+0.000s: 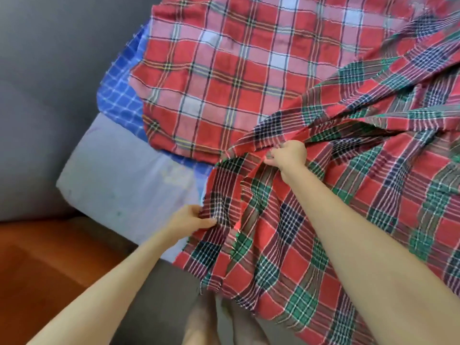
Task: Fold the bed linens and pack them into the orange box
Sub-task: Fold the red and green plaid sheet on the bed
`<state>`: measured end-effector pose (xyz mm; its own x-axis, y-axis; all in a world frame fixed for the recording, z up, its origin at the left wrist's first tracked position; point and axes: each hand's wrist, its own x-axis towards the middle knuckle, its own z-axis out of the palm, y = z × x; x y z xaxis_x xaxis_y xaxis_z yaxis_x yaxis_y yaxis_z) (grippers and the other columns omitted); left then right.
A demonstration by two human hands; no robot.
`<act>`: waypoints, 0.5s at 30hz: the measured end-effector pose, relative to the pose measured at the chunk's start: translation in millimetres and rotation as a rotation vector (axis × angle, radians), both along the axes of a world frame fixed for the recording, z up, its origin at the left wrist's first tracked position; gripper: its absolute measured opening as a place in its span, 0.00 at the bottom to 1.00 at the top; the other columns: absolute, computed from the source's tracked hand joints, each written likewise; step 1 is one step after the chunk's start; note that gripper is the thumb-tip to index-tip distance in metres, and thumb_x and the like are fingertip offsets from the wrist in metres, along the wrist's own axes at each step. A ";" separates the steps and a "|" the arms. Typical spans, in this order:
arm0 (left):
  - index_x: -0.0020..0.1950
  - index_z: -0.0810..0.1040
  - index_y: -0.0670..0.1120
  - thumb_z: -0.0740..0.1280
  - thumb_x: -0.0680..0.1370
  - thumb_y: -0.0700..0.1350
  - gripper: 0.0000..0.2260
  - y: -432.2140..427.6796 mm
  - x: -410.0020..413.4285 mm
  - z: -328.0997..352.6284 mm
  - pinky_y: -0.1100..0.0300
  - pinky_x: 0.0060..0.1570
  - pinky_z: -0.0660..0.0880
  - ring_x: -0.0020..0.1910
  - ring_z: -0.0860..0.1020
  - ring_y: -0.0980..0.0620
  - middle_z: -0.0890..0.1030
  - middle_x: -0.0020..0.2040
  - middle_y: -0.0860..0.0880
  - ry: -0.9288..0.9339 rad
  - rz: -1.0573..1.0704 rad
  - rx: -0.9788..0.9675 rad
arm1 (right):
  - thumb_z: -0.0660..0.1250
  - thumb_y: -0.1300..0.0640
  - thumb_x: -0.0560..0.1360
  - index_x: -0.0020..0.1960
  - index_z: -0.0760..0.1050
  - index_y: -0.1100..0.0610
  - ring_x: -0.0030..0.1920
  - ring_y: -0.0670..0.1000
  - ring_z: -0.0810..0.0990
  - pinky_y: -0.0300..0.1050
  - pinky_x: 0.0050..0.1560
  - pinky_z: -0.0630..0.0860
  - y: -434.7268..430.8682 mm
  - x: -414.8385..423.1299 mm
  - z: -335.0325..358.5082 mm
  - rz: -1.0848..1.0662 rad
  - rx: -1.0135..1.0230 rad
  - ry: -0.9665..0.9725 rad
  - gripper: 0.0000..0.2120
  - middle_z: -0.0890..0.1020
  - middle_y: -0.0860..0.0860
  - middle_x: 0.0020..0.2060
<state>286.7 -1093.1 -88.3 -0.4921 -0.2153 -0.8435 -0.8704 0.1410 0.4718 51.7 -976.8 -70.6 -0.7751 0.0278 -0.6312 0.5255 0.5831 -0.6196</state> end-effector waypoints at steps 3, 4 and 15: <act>0.40 0.79 0.38 0.70 0.74 0.50 0.14 1.4 20.9 -2.3 0.55 0.40 0.75 0.35 0.78 0.47 0.81 0.37 0.40 0.025 -0.055 -0.093 | 0.61 0.73 0.75 0.68 0.67 0.66 0.29 0.49 0.80 0.50 0.44 0.82 1.9 3.6 1.8 -0.067 -0.049 -0.011 0.21 0.66 0.57 0.70; 0.39 0.78 0.39 0.68 0.76 0.49 0.14 -1.5 28.6 -1.6 0.56 0.37 0.71 0.34 0.76 0.46 0.80 0.36 0.40 0.050 -0.032 -0.151 | 0.61 0.73 0.75 0.68 0.66 0.66 0.27 0.47 0.78 0.48 0.41 0.82 -2.2 2.3 0.3 -0.088 -0.075 -0.003 0.22 0.66 0.58 0.70; 0.38 0.71 0.43 0.61 0.76 0.61 0.21 73.8 37.0 17.7 0.53 0.32 0.69 0.33 0.73 0.49 0.74 0.34 0.48 0.157 0.048 -0.628 | 0.60 0.76 0.73 0.46 0.68 0.67 0.22 0.50 0.79 0.38 0.24 0.75 -21.1 -6.2 29.4 -0.142 -0.186 0.019 0.06 0.74 0.61 0.37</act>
